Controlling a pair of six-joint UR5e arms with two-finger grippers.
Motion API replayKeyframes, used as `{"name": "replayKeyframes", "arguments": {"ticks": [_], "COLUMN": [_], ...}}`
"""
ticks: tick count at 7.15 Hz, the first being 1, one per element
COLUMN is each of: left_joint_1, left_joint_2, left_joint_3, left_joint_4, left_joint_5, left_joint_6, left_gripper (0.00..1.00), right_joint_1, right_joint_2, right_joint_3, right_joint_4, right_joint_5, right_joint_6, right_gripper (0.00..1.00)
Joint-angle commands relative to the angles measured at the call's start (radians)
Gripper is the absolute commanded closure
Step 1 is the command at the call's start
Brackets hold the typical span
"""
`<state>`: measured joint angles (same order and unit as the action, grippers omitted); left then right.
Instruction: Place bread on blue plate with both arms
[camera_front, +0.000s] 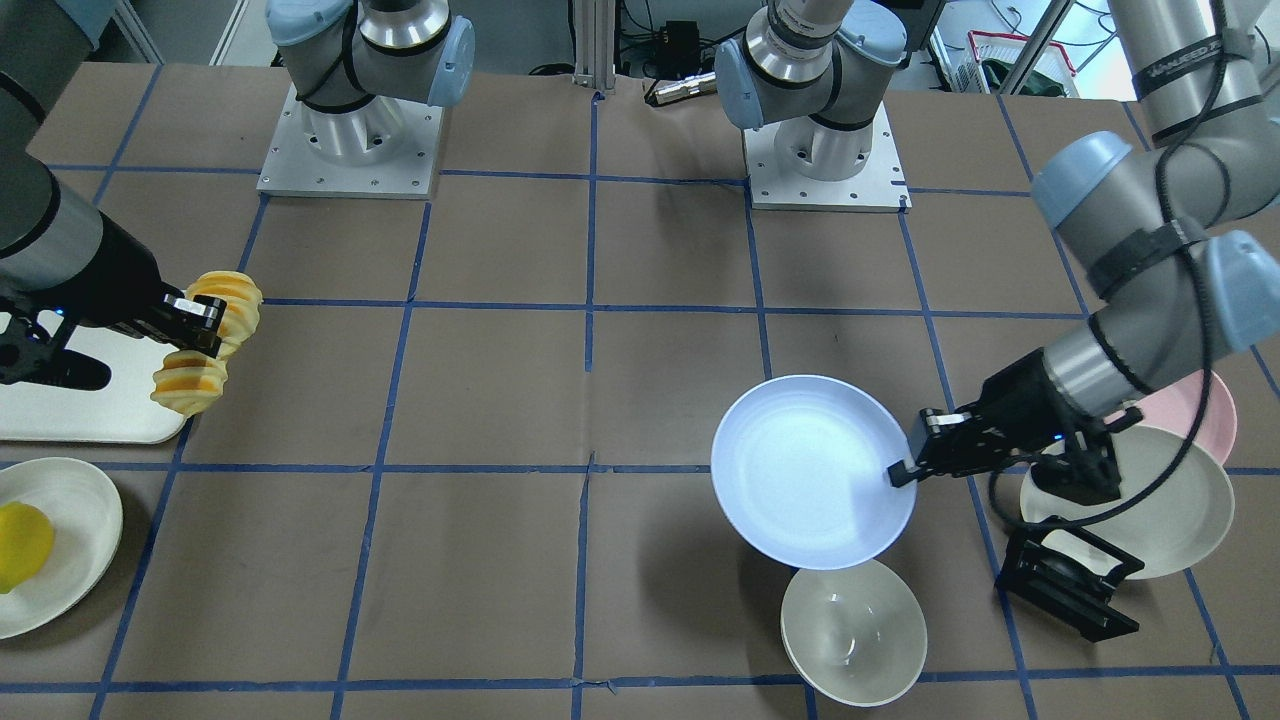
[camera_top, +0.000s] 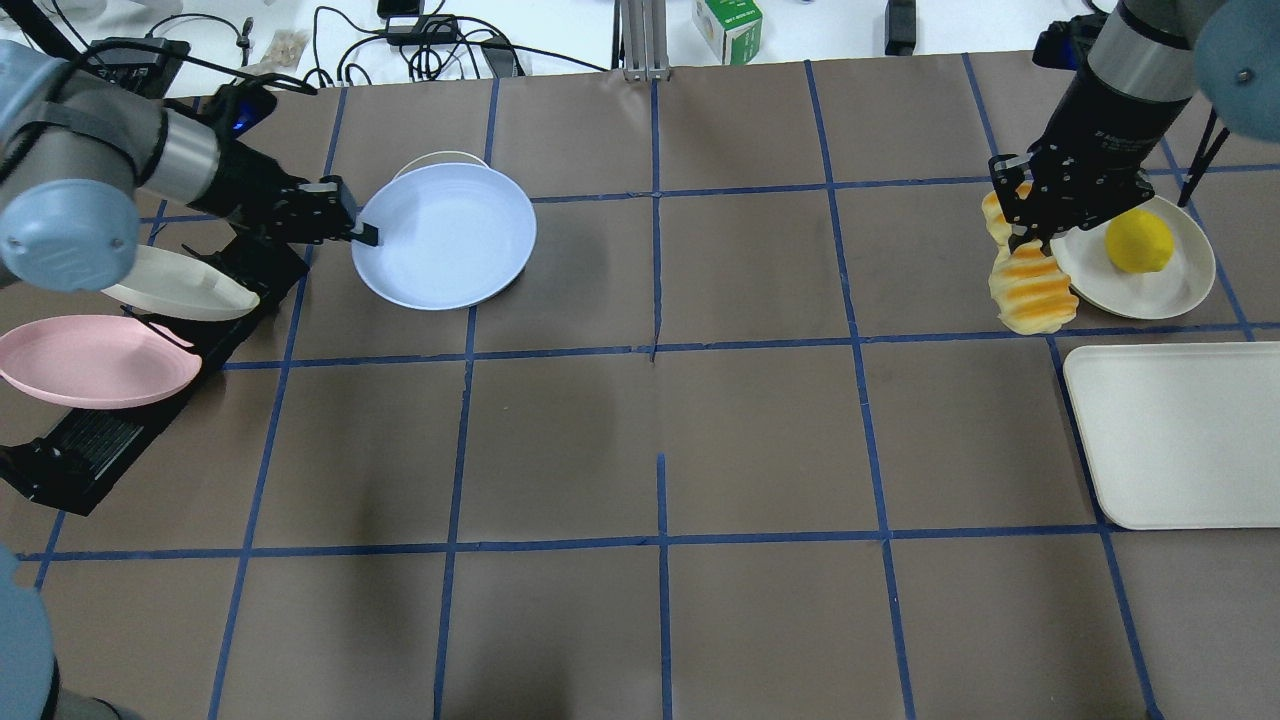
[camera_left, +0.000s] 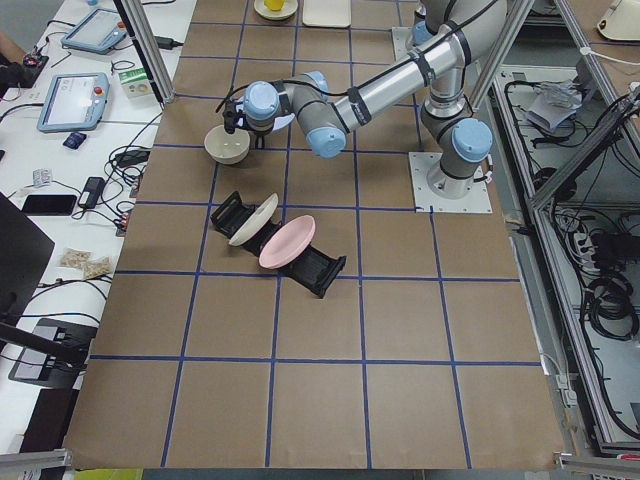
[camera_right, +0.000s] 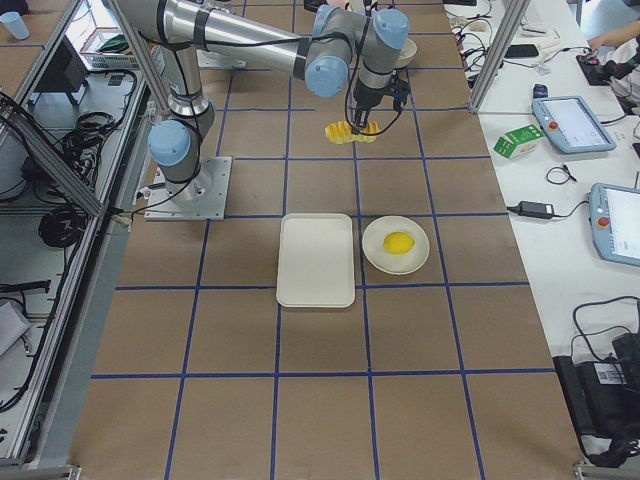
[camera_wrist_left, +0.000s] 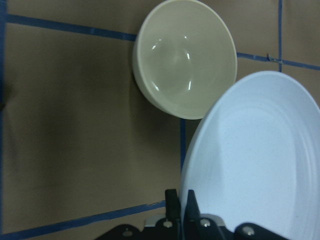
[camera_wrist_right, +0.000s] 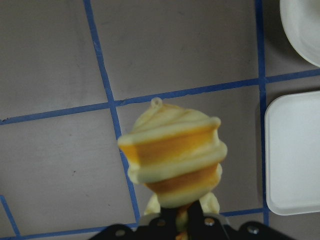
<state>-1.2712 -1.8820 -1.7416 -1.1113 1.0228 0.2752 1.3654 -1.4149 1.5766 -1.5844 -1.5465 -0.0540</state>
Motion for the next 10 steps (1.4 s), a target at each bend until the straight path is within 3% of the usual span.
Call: {"name": "replayKeyframes", "arguments": {"ticks": [1, 3, 7, 8, 9, 10], "left_joint_1": [-0.144, -0.285, -0.368, -0.369, -0.369, -0.366], "left_joint_2": [-0.055, -0.116, -0.172, -0.178, -0.174, -0.148], "left_joint_3": [-0.048, -0.108, -0.158, -0.158, -0.145, -0.125], "left_joint_4": [0.211, 0.440, 0.481, 0.481, 0.476, 0.463], "left_joint_5": [-0.001, 0.058, 0.074, 0.083, 0.091, 0.100], "left_joint_6": [-0.265, -0.511, -0.536, -0.545, -0.554, -0.562], "left_gripper": [1.00, 1.00, 1.00, 0.62, 0.01, 0.00], "right_joint_1": [0.020, 0.020, 0.032, 0.067, 0.110, 0.157], "right_joint_2": [0.001, -0.001, -0.019, -0.019, -0.016, -0.009], "right_joint_3": [0.002, 0.022, 0.043, 0.042, 0.037, 0.031], "right_joint_4": [0.000, -0.002, -0.009, -0.014, -0.019, -0.075], "right_joint_5": [0.003, 0.012, 0.016, 0.016, 0.013, 0.011], "right_joint_6": [0.026, 0.026, 0.028, 0.045, 0.133, 0.161], "right_gripper": [1.00, 1.00, 1.00, 1.00, 1.00, 1.00]}}
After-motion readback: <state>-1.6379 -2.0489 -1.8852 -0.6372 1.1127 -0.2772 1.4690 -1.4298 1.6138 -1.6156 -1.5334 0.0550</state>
